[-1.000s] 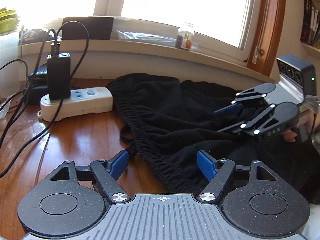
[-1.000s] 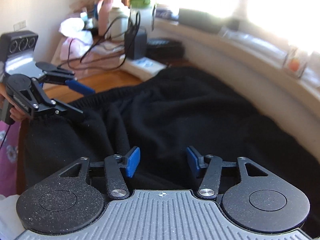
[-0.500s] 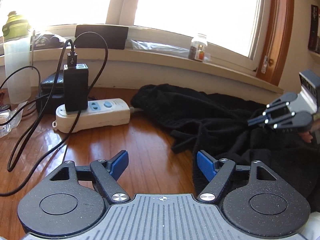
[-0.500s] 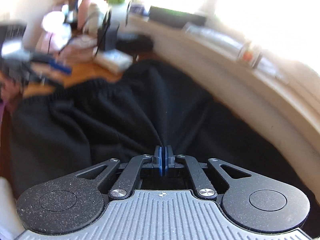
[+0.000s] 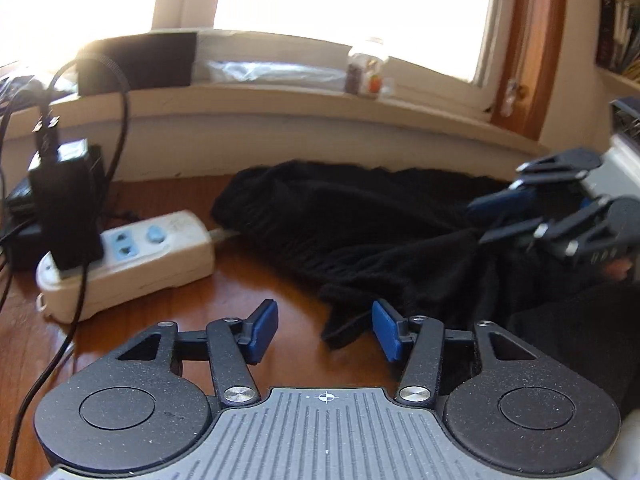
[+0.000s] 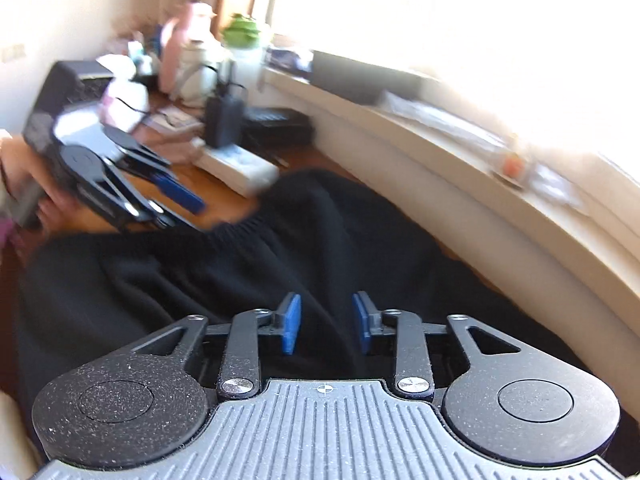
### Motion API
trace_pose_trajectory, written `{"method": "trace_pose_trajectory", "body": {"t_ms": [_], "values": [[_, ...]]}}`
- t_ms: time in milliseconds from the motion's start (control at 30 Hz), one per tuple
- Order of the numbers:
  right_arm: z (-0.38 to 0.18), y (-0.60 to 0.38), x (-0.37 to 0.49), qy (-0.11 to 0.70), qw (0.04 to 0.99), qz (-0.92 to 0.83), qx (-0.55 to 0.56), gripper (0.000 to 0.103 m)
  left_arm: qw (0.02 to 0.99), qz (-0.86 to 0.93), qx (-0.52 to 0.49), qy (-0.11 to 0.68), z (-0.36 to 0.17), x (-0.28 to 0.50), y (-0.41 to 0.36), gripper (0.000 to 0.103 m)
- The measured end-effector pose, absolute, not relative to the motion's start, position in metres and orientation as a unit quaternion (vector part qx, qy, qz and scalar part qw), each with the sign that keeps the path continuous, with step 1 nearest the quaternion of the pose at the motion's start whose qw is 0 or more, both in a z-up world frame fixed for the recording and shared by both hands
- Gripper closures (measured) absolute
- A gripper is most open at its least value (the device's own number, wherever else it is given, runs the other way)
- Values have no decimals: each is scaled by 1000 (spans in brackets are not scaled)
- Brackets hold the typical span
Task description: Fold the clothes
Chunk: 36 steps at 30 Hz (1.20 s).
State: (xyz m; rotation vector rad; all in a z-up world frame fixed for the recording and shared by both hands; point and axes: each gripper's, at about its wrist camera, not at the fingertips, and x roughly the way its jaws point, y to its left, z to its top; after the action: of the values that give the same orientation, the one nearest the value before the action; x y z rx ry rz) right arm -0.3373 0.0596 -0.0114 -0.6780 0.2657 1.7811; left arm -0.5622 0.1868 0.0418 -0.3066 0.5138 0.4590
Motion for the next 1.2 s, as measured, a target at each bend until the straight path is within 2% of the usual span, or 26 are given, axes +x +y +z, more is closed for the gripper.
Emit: {"method": "trace_pose_trajectory", "body": {"t_ms": [100,267,400,533,567,633,667,933,967,1000,1200], "values": [[-14,72,-354,140,538,785,-273,65,931,213,-132,267,45,-551,178,50],[-11,103,-349,237,535,788,-192,65,932,214,-126,265,40,-545,170,51],[-24,127,-370,261,529,776,-222,65,933,212,-134,257,37,-548,168,52],[-38,134,-378,262,537,764,-244,67,934,211,-134,257,40,-551,170,52],[-38,133,-376,261,538,764,-243,79,934,212,-137,253,41,-554,172,52],[-36,127,-370,255,539,768,-235,93,935,213,-144,244,43,-562,174,52],[-33,122,-366,250,541,770,-228,93,936,213,-148,239,44,-566,176,49],[3,71,-331,197,571,771,-203,94,933,215,-172,232,43,-561,194,49],[4,68,-328,190,580,764,-208,94,933,213,-171,234,43,-556,196,46],[5,67,-324,188,587,759,-211,94,933,210,-169,240,43,-550,197,41],[0,85,-322,202,587,757,-202,94,909,244,-95,324,39,-500,194,40]]}}
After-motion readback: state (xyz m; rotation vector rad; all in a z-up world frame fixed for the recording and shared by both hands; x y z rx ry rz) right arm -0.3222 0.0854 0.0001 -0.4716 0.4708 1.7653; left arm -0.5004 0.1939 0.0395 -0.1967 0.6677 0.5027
